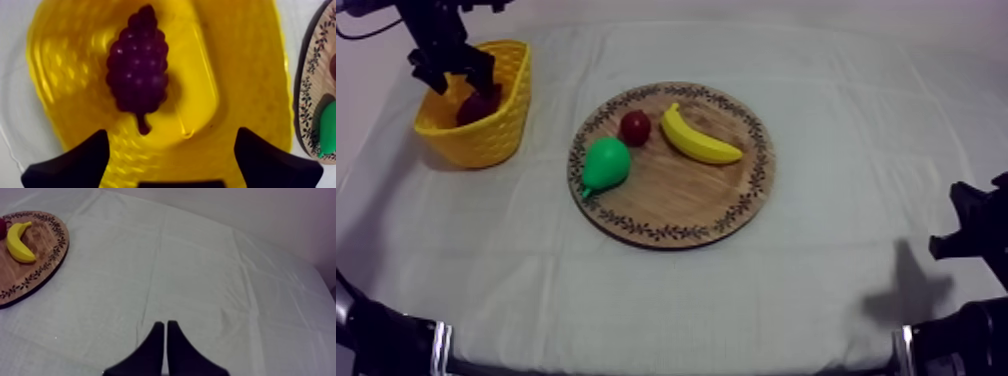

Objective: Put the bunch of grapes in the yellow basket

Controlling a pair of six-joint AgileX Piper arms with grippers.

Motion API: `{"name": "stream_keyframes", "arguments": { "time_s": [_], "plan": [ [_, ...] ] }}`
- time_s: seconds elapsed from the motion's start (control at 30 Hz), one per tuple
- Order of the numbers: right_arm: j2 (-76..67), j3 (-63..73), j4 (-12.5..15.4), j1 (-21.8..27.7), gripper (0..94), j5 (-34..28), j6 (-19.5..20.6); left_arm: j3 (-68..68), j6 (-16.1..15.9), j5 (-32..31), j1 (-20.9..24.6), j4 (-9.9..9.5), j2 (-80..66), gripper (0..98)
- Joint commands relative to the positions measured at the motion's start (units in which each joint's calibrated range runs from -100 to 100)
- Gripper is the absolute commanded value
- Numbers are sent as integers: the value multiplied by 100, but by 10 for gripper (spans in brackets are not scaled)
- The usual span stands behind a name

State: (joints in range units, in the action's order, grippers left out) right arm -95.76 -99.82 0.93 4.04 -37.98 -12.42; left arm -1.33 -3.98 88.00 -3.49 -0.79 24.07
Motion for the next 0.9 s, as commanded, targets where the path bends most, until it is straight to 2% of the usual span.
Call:
{"name": "stream_keyframes", "arguments": {
  "time_s": [0.0, 0.1, 0.33, 0.6, 0.87],
  "plan": [
    [0, 4, 2, 2, 3, 0, -1, -13, 12, -6, -13, -2, -104, 945],
    [0, 4, 2, 2, 3, 0, -1, -32, 82, -17, -29, -4, -322, 892],
    [0, 4, 2, 2, 3, 0, -1, -332, 290, -346, -45, 14, -1037, 694],
    [0, 4, 2, 2, 3, 0, -1, -1202, 284, -1059, -22, 141, -2055, 594],
    [0, 4, 2, 2, 3, 0, -1, -2438, 315, -1991, -39, 198, -3342, 454]
  ]
}}
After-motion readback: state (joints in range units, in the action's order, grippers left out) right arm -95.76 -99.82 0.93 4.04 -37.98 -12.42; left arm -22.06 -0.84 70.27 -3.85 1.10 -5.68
